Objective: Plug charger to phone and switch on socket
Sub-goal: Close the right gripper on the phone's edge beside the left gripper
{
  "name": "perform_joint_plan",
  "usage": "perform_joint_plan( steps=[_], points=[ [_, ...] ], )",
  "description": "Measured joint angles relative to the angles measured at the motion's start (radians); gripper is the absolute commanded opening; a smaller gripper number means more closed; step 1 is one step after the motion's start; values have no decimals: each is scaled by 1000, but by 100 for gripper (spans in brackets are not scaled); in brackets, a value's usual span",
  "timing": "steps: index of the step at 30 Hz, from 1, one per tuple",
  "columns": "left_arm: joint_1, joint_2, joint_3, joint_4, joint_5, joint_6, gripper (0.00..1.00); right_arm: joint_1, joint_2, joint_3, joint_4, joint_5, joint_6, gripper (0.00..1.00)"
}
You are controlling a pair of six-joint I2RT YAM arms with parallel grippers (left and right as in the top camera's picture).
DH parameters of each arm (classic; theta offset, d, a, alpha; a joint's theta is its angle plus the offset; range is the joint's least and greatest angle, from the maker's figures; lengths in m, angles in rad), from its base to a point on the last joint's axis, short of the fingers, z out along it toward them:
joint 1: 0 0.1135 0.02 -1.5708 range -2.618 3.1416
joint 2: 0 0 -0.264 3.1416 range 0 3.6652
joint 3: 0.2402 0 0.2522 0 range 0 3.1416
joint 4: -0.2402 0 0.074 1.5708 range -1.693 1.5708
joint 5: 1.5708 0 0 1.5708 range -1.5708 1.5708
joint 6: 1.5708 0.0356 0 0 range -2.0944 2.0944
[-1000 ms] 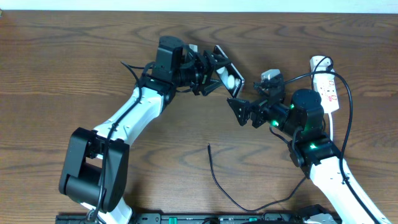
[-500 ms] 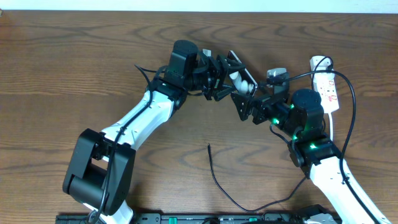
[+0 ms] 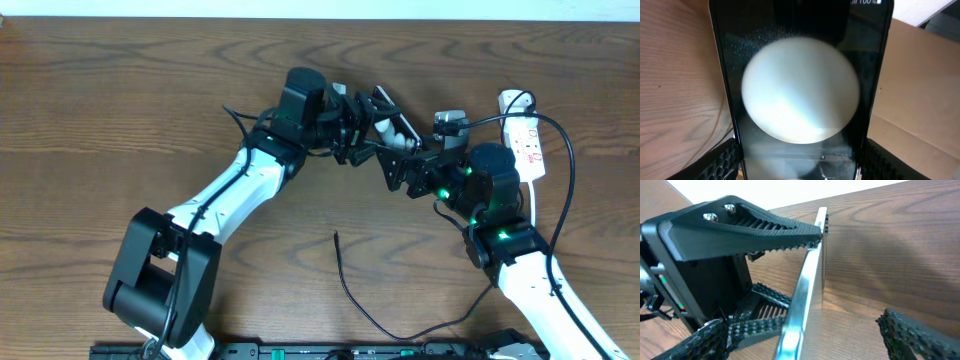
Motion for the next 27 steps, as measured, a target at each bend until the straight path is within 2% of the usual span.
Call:
perform_joint_plan(
  steps=[4, 13, 23, 27],
  points=[
    [-12, 0, 0, 0, 0, 0, 7, 1, 0, 0, -1, 1, 10, 77],
    [-18, 0, 0, 0, -1, 0, 7, 2, 0, 0, -10, 4, 13, 64],
    [-39, 0, 0, 0, -11, 0, 8, 2, 0, 0, -19, 18, 14, 37],
    [-39, 0, 0, 0, -11, 0, 7, 2, 0, 0, -19, 19, 13, 34]
  ],
)
